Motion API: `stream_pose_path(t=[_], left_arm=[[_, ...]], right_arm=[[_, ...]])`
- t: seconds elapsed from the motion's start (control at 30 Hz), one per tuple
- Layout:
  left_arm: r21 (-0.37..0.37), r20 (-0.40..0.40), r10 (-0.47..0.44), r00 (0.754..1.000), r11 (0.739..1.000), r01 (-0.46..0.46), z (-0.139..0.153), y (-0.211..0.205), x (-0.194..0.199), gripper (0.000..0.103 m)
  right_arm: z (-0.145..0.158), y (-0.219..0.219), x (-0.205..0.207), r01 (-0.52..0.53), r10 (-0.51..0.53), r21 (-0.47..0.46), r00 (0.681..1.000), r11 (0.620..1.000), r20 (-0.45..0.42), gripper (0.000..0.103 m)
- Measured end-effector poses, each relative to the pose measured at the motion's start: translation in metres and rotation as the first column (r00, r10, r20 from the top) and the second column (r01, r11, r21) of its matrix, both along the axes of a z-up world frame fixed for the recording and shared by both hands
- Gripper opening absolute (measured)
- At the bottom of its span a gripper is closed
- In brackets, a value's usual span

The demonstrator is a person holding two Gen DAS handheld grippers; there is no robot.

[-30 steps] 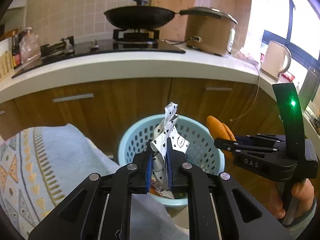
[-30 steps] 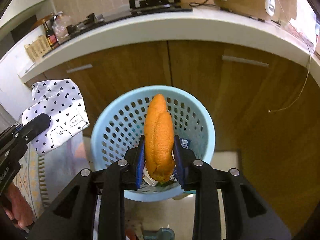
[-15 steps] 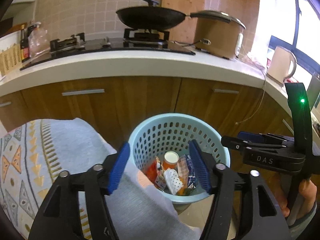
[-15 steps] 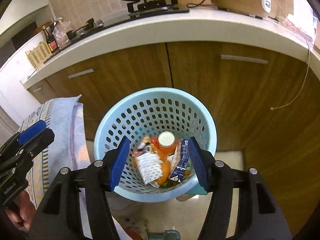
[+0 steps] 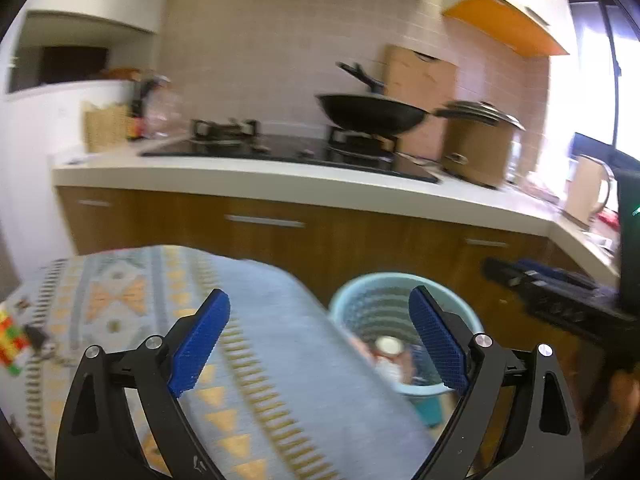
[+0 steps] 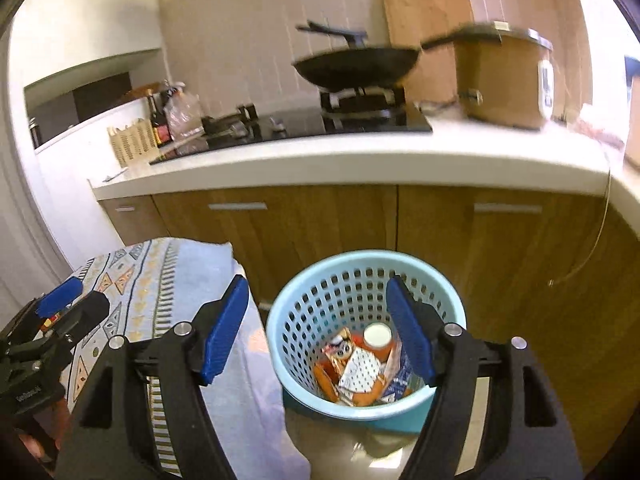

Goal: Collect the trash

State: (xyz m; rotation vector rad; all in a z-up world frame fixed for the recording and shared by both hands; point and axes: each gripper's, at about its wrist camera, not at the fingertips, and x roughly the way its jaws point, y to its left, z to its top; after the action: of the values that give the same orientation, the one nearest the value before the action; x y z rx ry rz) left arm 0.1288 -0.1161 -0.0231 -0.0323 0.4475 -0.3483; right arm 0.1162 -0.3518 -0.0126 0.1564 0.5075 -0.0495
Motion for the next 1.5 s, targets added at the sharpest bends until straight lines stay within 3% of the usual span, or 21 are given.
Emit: stream_pose_path(t=[0.27, 0.43, 0.7, 0.87, 1.5], left_arm=[[-0.01, 0.089, 0.167, 0.982, 0.986, -0.167, -0.011, 0.037, -0.02, 0.089], [0.042, 0.109, 0.178, 0.978, 0.982, -0.183, -0.021, 0.04, -0.022, 0.09], [0.059, 0.129, 0.181, 0.975, 0.98, -0.189, -0.026, 0.041, -0.033, 0.095], [0.082, 0.096, 0.179, 0.979, 0.979, -0.187, -0.032, 0.039, -0.027, 0.095], [0.028, 0.02, 0.217, 0.976, 0.976, -0.217, -0.039, 0.059, -0.012, 0.095]], right_arm=[[-0.002, 0.041, -0.023, 0.058, -0.05, -0.083, 0.995, 0.995, 0.089, 0.074], [-0.012, 0.051, -0.032, 0.109, -0.098, -0.118, 0.99, 0.987, 0.101, 0.075], [-0.018, 0.056, -0.035, 0.145, -0.13, -0.129, 0.985, 0.981, 0.112, 0.079], [-0.021, 0.06, -0.031, 0.168, -0.156, -0.124, 0.983, 0.978, 0.102, 0.079], [-0.022, 0.058, -0.03, 0.166, -0.159, -0.106, 0.985, 0.98, 0.07, 0.079]])
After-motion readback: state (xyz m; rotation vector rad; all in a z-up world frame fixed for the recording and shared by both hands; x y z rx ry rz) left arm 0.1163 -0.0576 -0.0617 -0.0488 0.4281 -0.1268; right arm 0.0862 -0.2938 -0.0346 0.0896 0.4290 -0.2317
